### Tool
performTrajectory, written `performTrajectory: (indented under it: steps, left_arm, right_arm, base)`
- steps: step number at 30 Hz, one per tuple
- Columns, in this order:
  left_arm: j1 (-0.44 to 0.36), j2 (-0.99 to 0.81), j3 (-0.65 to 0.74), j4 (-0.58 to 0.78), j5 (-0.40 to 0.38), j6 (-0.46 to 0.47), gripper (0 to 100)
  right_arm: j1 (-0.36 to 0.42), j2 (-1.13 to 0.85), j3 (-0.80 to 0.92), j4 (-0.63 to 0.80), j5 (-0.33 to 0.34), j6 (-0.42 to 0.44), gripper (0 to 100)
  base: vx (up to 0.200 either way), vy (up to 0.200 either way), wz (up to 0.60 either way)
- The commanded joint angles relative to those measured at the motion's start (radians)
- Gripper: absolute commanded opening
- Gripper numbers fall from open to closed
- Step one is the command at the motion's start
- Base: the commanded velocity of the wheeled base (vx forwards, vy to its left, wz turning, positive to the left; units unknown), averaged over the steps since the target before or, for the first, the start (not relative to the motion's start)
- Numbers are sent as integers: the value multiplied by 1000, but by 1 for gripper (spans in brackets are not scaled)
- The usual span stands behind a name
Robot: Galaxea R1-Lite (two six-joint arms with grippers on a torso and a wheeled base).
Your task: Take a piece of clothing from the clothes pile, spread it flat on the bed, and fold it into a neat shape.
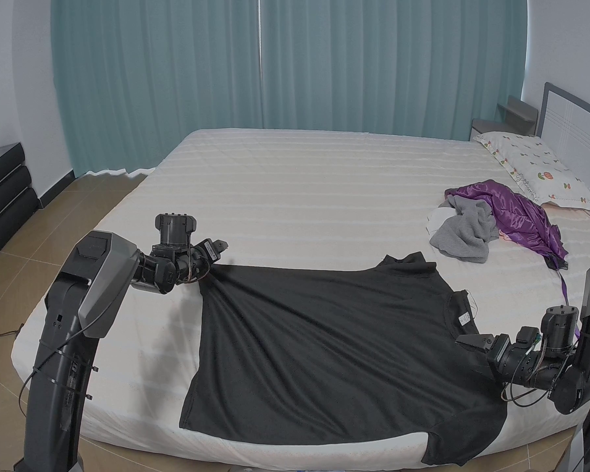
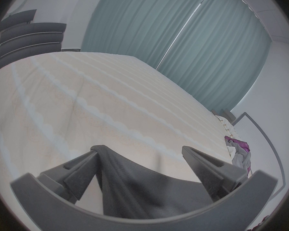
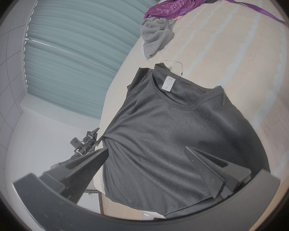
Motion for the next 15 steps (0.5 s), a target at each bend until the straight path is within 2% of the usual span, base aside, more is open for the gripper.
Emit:
performTrajectory:
  steps: [1, 3, 8, 12, 15]
  left_arm:
    - [29, -156, 203, -11, -46, -17, 100]
    - [34, -206, 276, -27, -82, -19, 100]
    - [42, -269, 362, -85, -77, -31, 100]
    - [42, -320, 402, -108, -76, -123, 100]
    - [43, -378, 509, -117, -112, -150, 100]
  right_arm:
    - [-3, 1, 8, -1, 1, 0, 100]
    - [-3, 1, 8, -1, 1, 0, 100]
    - [0, 0, 10, -1, 1, 0, 100]
    - [0, -6, 13, -2, 1, 2, 100]
    - [0, -9, 13, -11, -2, 2, 100]
  base:
    - [0, 0, 0]
    - [0, 0, 0]
    - [0, 0, 0]
    - [0, 0, 0]
    - [0, 0, 0]
